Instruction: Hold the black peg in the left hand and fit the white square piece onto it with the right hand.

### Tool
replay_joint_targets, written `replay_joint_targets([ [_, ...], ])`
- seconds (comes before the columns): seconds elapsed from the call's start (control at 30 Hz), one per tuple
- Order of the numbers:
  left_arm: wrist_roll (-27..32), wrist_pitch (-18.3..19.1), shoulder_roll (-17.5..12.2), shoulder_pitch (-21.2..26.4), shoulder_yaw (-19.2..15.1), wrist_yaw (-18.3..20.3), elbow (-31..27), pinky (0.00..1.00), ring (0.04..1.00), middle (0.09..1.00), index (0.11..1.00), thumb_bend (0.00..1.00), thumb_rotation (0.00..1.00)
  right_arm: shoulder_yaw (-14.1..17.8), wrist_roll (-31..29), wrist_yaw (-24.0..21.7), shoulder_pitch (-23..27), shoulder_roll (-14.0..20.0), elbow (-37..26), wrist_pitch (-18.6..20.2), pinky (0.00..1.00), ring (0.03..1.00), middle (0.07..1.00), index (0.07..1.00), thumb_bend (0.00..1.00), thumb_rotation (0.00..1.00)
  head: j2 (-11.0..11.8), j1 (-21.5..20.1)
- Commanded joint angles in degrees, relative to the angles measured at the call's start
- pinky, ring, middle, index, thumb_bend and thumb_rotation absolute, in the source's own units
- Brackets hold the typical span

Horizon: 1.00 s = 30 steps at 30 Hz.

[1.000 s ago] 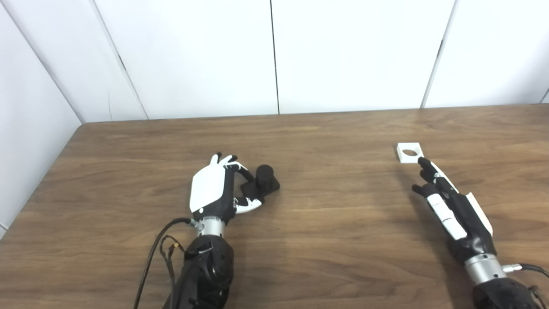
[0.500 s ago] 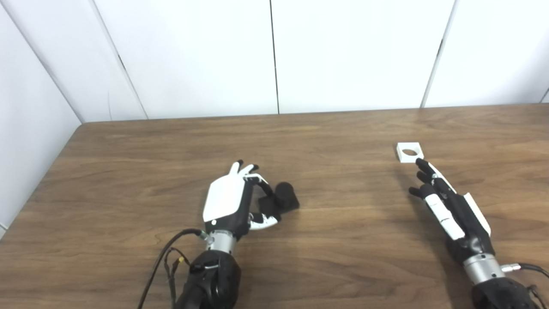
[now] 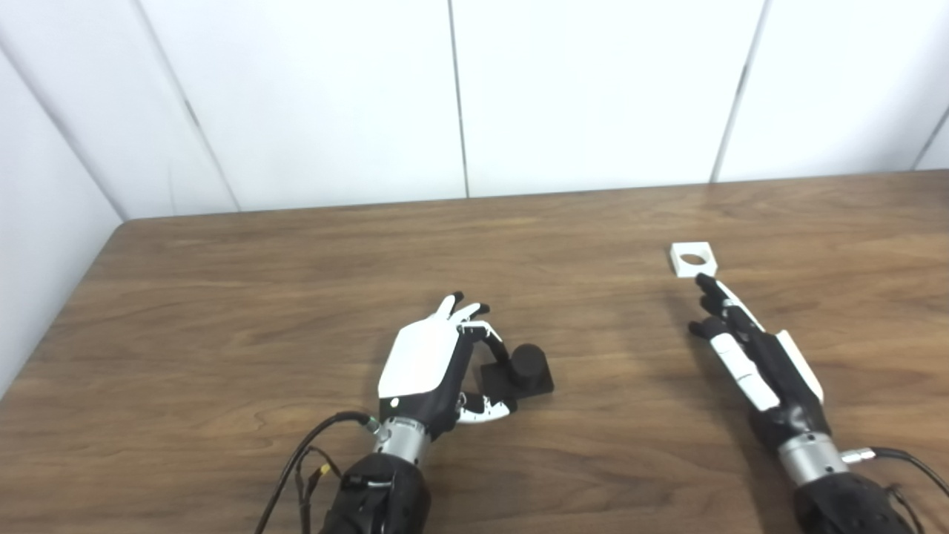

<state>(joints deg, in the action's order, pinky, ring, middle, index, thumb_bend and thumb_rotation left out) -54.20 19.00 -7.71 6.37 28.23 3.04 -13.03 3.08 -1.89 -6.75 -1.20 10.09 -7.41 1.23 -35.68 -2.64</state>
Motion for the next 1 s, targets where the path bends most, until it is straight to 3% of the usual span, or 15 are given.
replay_joint_targets([
  [0.0,-0.4,-2.1,0.5,-0.1,0.4,0.1,-2.1,0.88,0.980,0.890,0.489,0.51,0.07,-0.6,0.1,0.7,-1.0,-1.3,-0.7,-0.4,0.90,0.989,0.984,0.937,0.60,0.79,-0.1,-0.5],
  [0.43,0.1,-4.1,1.7,-1.8,-0.5,0.3,-0.4,0.88,0.989,0.891,0.490,0.51,0.07,0.8,-0.4,0.7,-1.3,-1.0,-2.3,-0.5,0.93,1.000,0.992,0.939,0.58,0.77,-0.5,-0.8],
  [0.57,0.2,-3.9,2.0,-1.9,-1.0,0.5,-0.2,0.89,0.989,0.888,0.490,0.51,0.07,2.5,-0.2,2.1,-0.4,-1.0,-4.4,0.1,0.87,0.969,0.966,0.908,0.58,0.68,-0.8,-0.6],
  [0.63,0.1,-3.7,2.2,-1.8,-1.2,0.5,0.0,0.88,0.989,0.888,0.490,0.51,0.07,3.2,2.2,3.3,0.3,-0.5,-5.5,-0.2,0.83,0.935,0.940,0.879,0.60,0.63,-0.8,-0.6],
  [0.67,-0.1,-3.7,2.2,-1.8,-1.2,0.5,0.2,0.88,0.989,0.888,0.490,0.51,0.07,3.3,6.1,4.7,1.1,0.4,-6.4,-0.2,0.81,0.921,0.930,0.868,0.61,0.62,-0.8,-0.5],
  [0.77,-0.3,-3.8,2.4,-1.9,-1.4,0.3,0.6,0.88,0.988,0.886,0.490,0.51,0.07,3.5,13.9,7.3,3.4,2.5,-7.7,-1.1,0.87,0.897,0.876,0.820,0.58,0.52,-0.9,-0.6],
  [0.87,-0.5,-3.7,2.7,-1.9,-1.6,0.2,1.1,0.88,0.989,0.887,0.490,0.51,0.07,3.2,20.4,8.0,7.1,5.7,-8.1,1.0,0.78,0.849,0.858,0.777,0.67,0.40,-0.8,-0.6],
  [0.97,-0.7,-3.7,2.8,-2.0,-1.8,-0.1,1.3,0.87,0.988,0.890,0.490,0.51,0.07,2.6,23.3,7.2,10.6,8.0,-7.0,2.7,0.78,0.860,0.868,0.759,0.74,0.35,-0.9,-0.5],
])
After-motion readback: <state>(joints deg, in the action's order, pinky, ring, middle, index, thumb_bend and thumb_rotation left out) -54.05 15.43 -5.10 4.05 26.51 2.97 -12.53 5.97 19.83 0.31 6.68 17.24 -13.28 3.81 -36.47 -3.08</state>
